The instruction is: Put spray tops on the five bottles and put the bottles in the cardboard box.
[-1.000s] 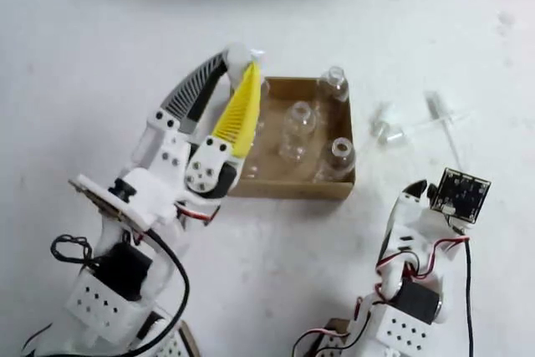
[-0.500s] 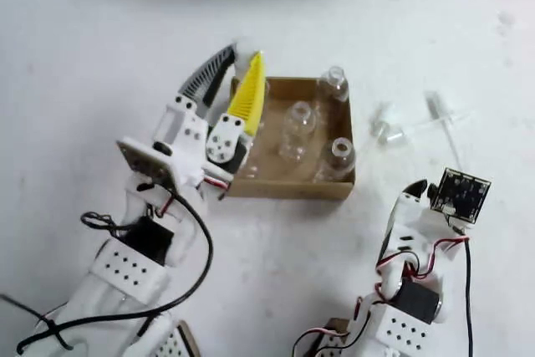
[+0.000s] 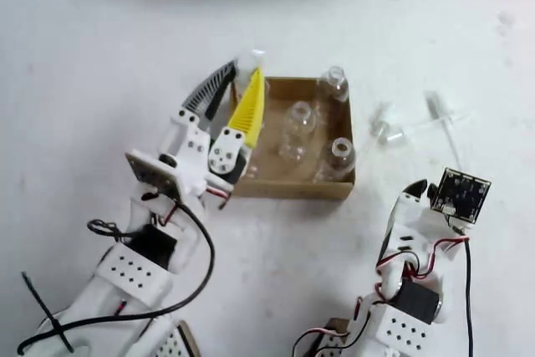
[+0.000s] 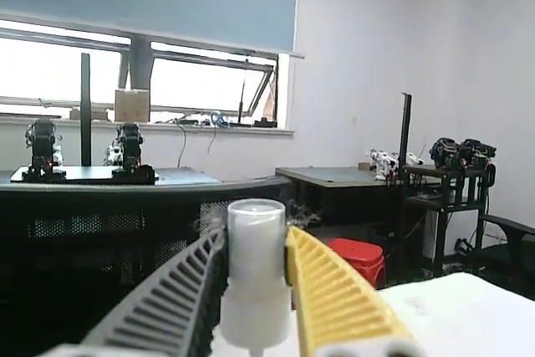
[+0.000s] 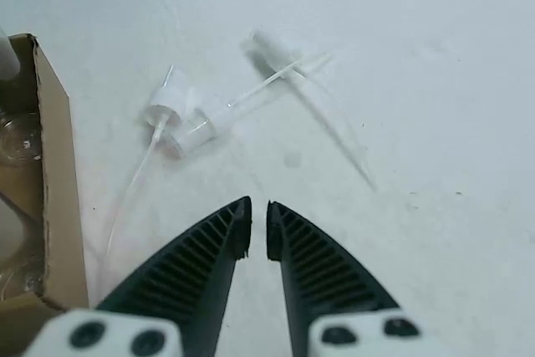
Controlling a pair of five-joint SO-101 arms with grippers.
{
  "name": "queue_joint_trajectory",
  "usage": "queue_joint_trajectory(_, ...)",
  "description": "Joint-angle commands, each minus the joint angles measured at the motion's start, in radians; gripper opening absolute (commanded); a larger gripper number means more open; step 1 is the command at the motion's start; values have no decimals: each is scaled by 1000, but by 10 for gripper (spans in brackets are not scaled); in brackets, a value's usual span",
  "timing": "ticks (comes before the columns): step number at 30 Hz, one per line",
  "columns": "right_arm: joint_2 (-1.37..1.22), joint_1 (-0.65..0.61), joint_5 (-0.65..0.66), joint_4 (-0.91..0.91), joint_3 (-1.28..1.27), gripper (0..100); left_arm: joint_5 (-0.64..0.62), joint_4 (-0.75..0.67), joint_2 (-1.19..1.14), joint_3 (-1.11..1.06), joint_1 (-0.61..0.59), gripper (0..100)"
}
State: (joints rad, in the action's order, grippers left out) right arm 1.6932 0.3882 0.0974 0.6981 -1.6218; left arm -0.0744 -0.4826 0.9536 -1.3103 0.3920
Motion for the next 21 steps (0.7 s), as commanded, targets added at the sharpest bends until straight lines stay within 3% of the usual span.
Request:
queue_joint_trajectory(1, 5, 10, 3, -24, 3, 18, 5, -31, -2, -34, -13, 31)
queue_joint_trajectory(21, 5, 10, 3, -24, 3, 18, 5, -26, -2, -187, -15, 31)
